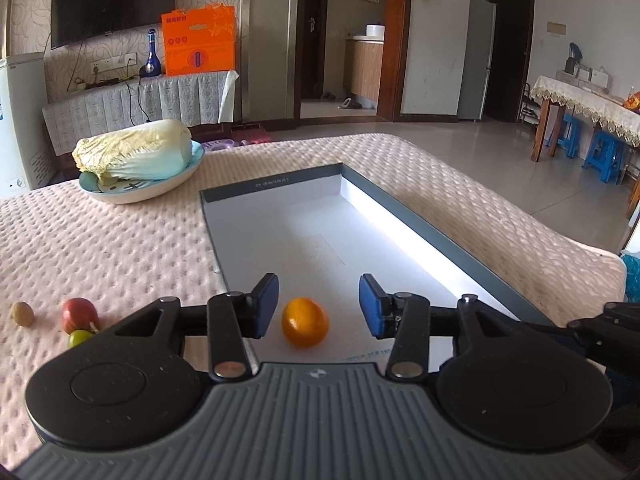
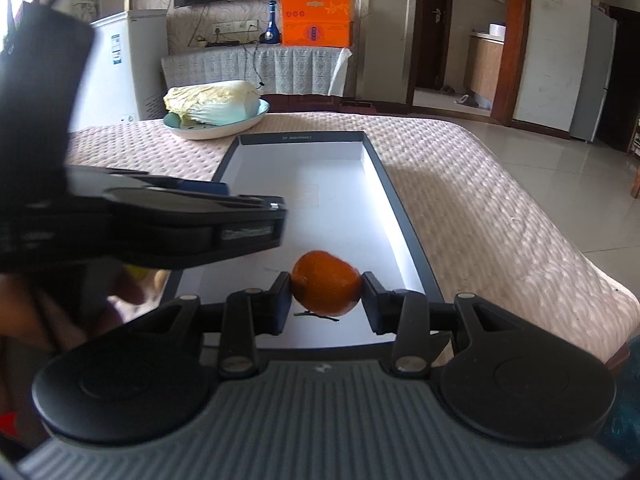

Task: Organize fruits
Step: 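Open the right gripper to drop the tangerine into the box lid, then close the right gripper on a green tomato while the left gripper returns to the fruits, then close the left gripper on another orange while the right gripper holds the green tomato, then carry the orange and the green tomato toward the box lid with both grippers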

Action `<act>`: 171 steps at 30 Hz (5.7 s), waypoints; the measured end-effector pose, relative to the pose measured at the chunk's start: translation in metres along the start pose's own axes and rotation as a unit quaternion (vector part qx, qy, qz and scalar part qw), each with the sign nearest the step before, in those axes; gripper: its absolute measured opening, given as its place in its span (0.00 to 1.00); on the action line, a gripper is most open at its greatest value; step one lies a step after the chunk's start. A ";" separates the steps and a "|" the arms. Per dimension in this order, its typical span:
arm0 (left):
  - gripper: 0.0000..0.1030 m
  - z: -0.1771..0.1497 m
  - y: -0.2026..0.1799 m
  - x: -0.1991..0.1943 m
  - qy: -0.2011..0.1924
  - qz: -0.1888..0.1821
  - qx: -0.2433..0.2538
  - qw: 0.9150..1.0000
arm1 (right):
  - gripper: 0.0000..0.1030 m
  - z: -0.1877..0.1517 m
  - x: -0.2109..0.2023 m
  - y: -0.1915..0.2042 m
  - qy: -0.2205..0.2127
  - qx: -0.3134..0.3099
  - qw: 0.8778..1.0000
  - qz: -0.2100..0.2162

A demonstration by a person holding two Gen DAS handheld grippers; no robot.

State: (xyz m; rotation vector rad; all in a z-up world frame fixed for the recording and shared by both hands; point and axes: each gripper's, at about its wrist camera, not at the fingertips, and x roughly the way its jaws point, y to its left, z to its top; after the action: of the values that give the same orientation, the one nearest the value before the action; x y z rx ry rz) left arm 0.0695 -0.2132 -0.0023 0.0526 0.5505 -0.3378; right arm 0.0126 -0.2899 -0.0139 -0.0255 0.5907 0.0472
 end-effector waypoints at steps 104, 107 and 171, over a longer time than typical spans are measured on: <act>0.62 -0.056 0.166 -0.131 0.018 0.108 -0.076 0.991 | 0.39 -0.013 0.038 0.147 -0.016 -0.008 0.999 0.046; 0.62 -0.057 0.168 -0.126 0.024 0.106 -0.074 0.991 | 0.34 -0.012 0.045 0.151 -0.008 -0.013 0.999 0.047; 0.37 -0.051 0.145 -0.079 0.041 0.115 -0.061 0.991 | 0.27 -0.008 -0.022 0.123 -0.011 -0.054 0.988 0.141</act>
State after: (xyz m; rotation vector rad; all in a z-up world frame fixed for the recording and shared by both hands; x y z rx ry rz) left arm 0.0282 -0.0454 -0.0106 0.0123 0.6386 -0.0766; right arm -0.0168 -0.1687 -0.0099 -0.0472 0.5656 0.3548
